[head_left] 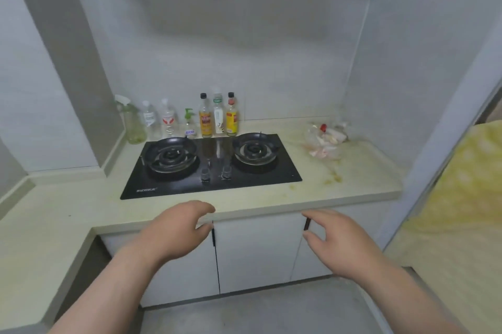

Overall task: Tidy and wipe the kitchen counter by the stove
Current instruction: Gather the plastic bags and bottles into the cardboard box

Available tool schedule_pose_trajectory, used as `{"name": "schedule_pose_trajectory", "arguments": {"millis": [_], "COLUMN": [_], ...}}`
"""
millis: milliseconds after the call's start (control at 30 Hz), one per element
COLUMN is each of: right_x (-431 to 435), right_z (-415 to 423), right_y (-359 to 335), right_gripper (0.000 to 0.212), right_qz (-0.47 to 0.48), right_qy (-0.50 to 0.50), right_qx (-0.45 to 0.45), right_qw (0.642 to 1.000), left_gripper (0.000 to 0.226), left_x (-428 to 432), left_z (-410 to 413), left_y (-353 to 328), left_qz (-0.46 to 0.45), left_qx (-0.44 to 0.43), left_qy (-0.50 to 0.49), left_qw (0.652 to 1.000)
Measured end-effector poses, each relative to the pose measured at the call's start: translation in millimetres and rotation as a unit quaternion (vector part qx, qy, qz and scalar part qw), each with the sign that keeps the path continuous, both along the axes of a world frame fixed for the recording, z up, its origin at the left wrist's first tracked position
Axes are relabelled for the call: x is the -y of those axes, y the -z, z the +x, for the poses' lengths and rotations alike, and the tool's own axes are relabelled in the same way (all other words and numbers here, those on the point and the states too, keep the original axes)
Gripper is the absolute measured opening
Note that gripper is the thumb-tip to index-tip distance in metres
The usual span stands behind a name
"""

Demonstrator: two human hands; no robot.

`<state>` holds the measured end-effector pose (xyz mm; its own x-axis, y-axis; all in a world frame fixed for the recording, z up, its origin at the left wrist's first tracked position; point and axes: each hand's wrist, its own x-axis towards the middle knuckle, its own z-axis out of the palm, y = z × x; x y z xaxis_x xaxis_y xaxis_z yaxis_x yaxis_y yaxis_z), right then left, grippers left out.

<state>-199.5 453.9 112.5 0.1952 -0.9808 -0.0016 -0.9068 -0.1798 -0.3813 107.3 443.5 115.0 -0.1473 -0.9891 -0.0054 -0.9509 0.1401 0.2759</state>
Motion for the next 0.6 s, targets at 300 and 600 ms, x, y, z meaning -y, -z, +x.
{"name": "schedule_pose_trajectory", "arguments": {"millis": [300,600], "right_x": [92,152], "right_z": [-36,-100], "right_y": [-6,-4], "right_gripper": [0.047,0.046], "right_qz": [0.016,0.042], "right_qy": [0.077,0.136], "right_qx": [0.024,0.045], "right_qw": [0.997,0.989], "left_gripper": [0.041,0.043], "left_x": [136,226], "left_z": [-52,-129], "left_y": [1,5], "left_qz": [-0.012,-0.001], "left_qx": [-0.029,-0.024], "left_qy": [0.089,0.152], "left_qw": [0.996,0.988]}}
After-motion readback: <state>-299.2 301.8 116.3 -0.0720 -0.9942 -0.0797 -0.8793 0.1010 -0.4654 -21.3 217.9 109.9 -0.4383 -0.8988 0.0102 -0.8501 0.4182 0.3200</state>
